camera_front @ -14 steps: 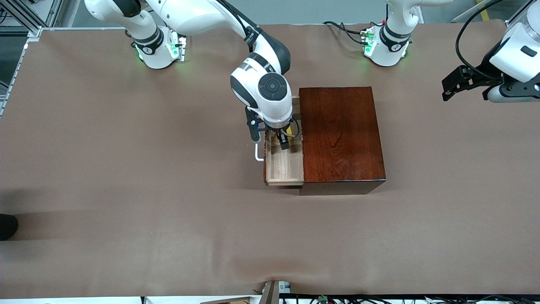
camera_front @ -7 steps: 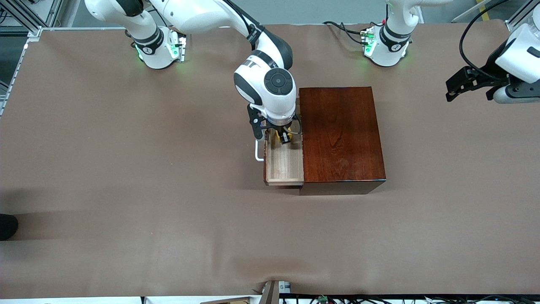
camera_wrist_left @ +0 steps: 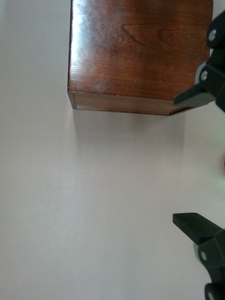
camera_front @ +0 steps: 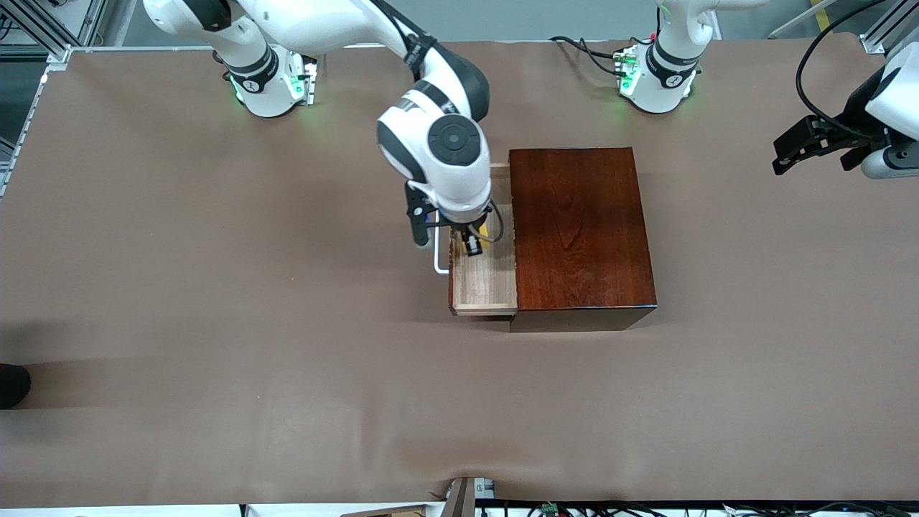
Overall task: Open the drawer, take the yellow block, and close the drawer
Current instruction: 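Lift the cube out with the right gripper while the left gripper approaches the box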
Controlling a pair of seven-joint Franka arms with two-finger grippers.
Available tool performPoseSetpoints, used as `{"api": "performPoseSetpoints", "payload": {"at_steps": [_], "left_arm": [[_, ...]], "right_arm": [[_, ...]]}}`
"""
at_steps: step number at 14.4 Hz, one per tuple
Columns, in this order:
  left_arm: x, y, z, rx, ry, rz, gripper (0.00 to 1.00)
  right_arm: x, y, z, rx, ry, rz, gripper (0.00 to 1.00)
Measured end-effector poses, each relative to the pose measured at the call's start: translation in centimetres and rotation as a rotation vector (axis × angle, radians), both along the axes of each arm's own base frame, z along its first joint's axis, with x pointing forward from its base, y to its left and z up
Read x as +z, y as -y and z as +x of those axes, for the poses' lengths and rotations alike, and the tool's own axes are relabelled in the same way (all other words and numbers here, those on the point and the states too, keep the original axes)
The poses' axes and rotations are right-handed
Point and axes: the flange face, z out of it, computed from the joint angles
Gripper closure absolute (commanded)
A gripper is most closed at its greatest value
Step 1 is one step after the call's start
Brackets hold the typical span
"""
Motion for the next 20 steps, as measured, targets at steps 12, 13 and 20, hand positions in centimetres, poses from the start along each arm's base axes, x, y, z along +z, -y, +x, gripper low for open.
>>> {"api": "performPoseSetpoints", "payload": {"at_steps": [12, 13, 20], "left_arm": [[-0.4, 1.9, -0.2, -0.013, -0.010, 0.003, 0.00], [-0.5, 3.3, -0.4, -0.014, -0.011, 0.005, 0.00], [-4.1, 15.2, -1.4, 0.018, -0.057, 0.013, 0.00]], "right_arm": [[7.9, 14.6, 9.1, 0.232, -0.004, 0.028, 1.00], [7.6, 16.3, 9.7, 0.274, -0.019, 0.021, 1.00], [5.8, 33.7, 14.3, 0.578, -0.175, 0.044, 1.00]]}}
